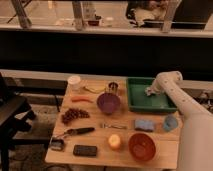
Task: Wipe tray with towel
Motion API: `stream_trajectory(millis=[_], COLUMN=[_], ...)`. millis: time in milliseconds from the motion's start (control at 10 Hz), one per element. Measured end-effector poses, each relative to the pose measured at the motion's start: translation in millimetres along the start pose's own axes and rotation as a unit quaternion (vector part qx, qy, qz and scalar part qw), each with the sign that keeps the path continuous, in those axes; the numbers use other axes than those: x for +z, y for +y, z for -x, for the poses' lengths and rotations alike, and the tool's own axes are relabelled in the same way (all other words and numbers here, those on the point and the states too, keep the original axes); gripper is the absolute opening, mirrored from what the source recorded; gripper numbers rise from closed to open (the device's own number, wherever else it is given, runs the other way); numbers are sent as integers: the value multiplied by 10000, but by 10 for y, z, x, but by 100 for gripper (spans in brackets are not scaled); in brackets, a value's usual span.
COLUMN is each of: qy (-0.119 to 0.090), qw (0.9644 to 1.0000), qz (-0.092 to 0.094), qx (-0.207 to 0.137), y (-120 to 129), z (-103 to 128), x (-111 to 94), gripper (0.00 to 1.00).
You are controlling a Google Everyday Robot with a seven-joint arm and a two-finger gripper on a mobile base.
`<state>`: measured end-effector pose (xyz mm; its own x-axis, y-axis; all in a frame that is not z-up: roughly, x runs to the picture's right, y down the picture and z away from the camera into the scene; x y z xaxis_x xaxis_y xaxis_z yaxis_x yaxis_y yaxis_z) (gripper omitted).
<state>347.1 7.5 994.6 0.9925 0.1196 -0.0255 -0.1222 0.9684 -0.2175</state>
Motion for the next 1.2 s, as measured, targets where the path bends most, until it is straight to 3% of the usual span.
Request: stream_trajectory(millis=[500, 1200], qy=[-203, -221], qw=[9992, 9991], qz=[212, 230], qx=[-253, -264], y=[166, 175], z=[361, 390], x=[185, 168], gripper=[0, 0])
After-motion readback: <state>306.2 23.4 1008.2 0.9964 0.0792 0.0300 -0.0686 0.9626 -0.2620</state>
